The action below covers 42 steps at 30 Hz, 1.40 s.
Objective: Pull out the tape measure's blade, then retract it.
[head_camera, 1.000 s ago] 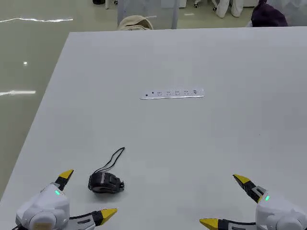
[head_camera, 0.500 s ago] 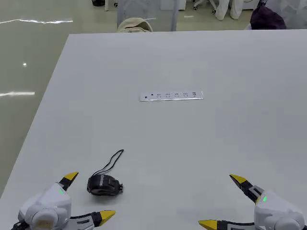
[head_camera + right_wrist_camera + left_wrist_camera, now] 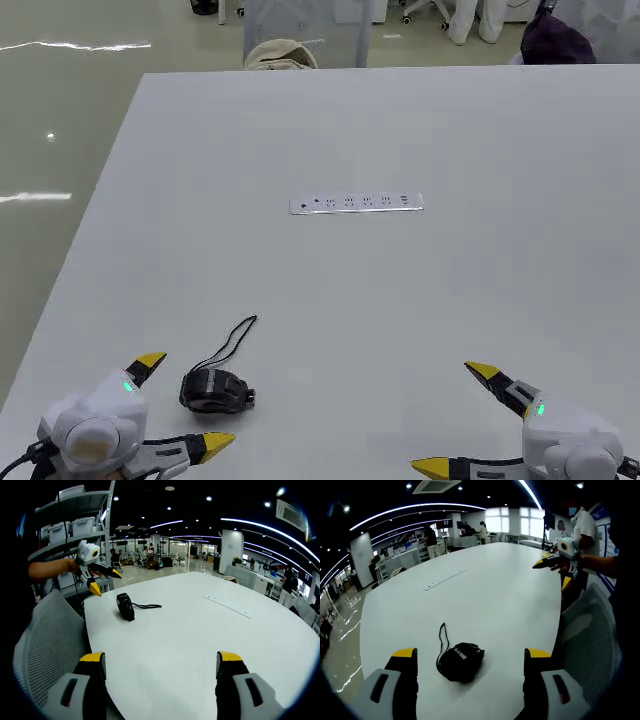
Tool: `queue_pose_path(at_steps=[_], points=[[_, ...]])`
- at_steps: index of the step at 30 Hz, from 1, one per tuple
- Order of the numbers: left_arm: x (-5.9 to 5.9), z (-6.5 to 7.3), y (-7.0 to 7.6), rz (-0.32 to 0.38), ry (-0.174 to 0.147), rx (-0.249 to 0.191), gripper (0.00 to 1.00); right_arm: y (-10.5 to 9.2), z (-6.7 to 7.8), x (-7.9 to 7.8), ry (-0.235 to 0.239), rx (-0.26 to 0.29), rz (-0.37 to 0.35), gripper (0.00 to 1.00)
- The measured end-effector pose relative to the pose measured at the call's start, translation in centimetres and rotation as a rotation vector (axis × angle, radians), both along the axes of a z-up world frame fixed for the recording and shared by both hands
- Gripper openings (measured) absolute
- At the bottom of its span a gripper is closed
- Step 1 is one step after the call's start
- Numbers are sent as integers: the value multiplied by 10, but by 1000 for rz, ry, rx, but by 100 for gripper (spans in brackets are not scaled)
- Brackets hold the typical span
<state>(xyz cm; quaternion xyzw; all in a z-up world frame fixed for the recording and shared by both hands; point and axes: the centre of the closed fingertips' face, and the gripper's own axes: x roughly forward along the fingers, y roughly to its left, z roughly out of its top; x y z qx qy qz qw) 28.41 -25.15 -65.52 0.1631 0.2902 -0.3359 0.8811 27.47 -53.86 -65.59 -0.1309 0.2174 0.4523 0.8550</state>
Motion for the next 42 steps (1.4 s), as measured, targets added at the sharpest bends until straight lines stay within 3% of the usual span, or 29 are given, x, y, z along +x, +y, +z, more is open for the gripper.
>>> queue_pose_path(at_steps=[11, 19, 29, 35, 42], points=[[11, -9, 3, -36, 30, 10, 82, 13, -1, 9, -4, 2, 87, 87], [14, -16, 9, -76, 56, 33, 76, 24, -10, 15, -4, -30, 160, 82], [14, -32, 5, -169, 57, 66, 65, 36, -19, 21, -3, -48, 241, 75], [12, -44, 5, -264, 72, 108, 61, 47, -17, 23, 1, -43, 274, 72], [18, -52, 12, -321, 100, 148, 58, 56, -25, 28, 12, -56, 314, 68]])
